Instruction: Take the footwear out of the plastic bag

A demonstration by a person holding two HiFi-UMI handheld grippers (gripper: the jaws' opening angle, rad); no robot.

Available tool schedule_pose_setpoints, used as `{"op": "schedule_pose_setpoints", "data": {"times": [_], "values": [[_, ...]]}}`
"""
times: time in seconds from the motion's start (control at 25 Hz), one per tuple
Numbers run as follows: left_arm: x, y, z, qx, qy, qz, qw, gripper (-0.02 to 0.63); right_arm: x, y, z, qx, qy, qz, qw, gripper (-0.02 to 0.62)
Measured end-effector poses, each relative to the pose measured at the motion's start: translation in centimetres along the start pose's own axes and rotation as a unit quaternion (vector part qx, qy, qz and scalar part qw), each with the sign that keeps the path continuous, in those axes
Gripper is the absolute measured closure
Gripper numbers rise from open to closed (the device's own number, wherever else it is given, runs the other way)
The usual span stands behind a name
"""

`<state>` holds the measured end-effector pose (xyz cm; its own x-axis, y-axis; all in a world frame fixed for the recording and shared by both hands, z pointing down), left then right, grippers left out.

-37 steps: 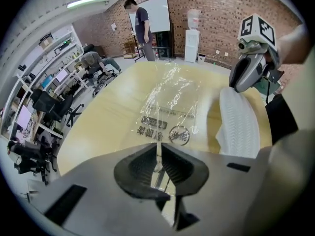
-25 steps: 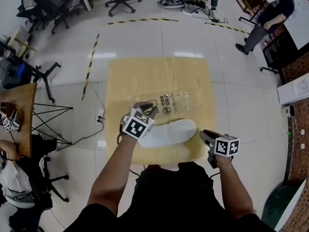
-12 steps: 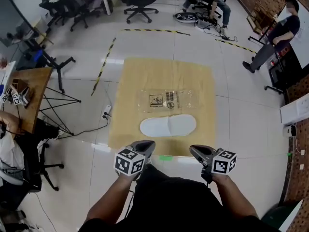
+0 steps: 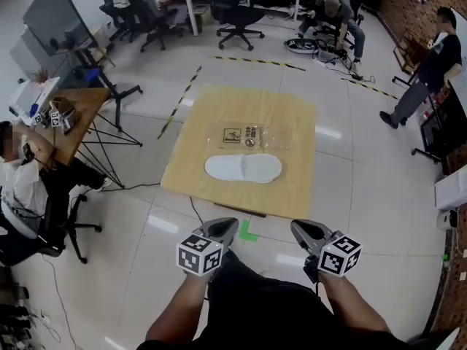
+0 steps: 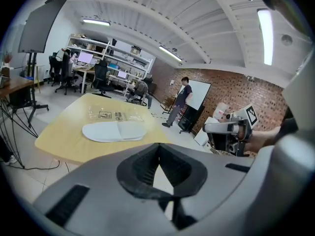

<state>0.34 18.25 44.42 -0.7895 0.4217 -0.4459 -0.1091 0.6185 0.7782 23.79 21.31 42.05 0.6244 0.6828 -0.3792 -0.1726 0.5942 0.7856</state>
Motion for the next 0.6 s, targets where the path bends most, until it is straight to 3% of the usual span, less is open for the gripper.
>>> {"op": "schedule_pose_setpoints", "data": {"times": [0.24,0.6], "values": [[2.6,1.6,4.6,-0.009,-0.012,-0.004,0.9999,0.598,3.8,0.7,-1.3,-0.007,0.005,0.014,1.0,0.595],[5.7,0.6,4.7,-0.027,-0.024,0.021,0.9991,0.598,4.4,-0.6,-4.2,0.061,0.032,0.035,0.997,0.595]]}}
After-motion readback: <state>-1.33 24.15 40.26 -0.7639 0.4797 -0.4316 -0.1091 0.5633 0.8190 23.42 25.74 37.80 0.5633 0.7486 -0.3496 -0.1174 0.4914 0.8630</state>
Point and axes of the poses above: the fingertips, and each gripper's own axes: x backward along the fingers, z to its right, y out of its underside, the point moved 6 cm from there along x, backward along the fingers, and after that the axes turned 6 degrees about y, right-handed, at the moved point
